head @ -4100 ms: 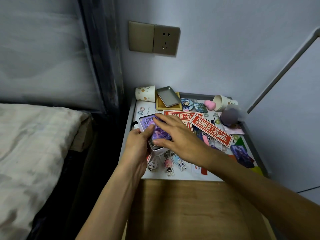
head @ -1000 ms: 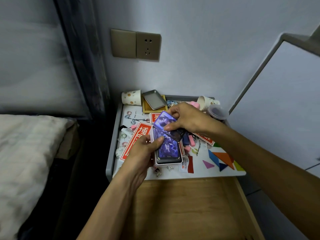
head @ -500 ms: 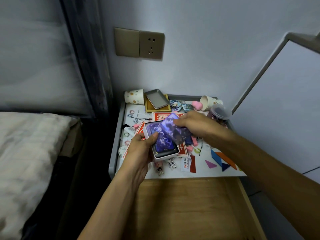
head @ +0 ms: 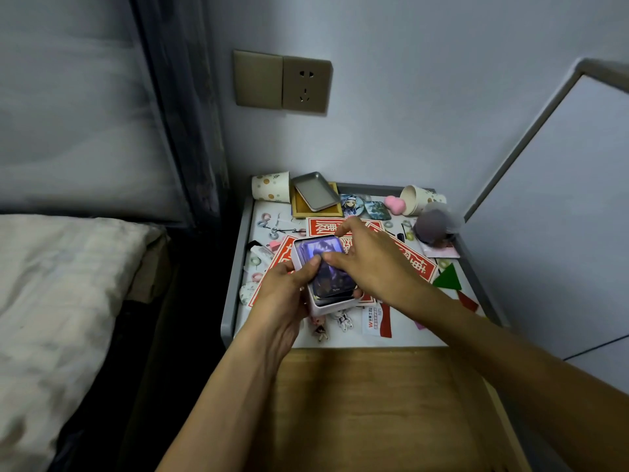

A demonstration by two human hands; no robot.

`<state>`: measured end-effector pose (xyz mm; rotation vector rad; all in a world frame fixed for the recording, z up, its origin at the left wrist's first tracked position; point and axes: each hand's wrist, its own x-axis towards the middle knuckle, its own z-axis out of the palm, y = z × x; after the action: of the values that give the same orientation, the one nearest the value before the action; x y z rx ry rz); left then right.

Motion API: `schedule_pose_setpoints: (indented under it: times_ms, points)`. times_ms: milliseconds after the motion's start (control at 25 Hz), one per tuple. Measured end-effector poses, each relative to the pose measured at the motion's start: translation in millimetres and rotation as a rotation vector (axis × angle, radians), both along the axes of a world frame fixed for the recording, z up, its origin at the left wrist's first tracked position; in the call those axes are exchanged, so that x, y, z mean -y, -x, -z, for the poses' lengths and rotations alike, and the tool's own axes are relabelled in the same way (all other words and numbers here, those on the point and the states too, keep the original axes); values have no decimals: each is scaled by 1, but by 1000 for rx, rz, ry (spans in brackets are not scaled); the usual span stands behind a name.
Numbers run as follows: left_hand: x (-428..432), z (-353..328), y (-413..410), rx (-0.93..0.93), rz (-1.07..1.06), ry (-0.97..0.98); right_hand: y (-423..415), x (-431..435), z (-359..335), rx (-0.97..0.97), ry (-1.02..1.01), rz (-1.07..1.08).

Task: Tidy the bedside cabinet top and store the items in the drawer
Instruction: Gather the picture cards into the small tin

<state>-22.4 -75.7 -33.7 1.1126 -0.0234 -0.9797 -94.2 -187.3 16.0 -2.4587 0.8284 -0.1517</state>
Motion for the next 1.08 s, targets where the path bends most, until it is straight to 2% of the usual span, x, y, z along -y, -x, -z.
schedule_pose_setpoints:
  times_ms: [80, 240, 320, 440, 520, 800, 1080]
  points:
    - [-1, -1, 1, -5, 2, 1, 1, -2, 0, -2, 37, -20]
    - [-1, -2, 1, 3, -9, -20, 2, -3, 3, -94, 353, -85]
    - [-2, -2, 0, 2, -17, -21, 2, -1, 3, -66, 417, -120]
    - [-4, -3, -4, -13, -26, 2, 6, 11, 2, -25, 243, -266]
    - [-5, -4, -6, -8, -31, -5, 11, 16, 2, -85, 153, -376]
    - [-7, -7, -7, 7, 24, -35, 14, 21, 6, -127, 186, -453]
    - [-9, -7, -9, 22, 37, -56, 15, 22, 7, -121, 102, -503]
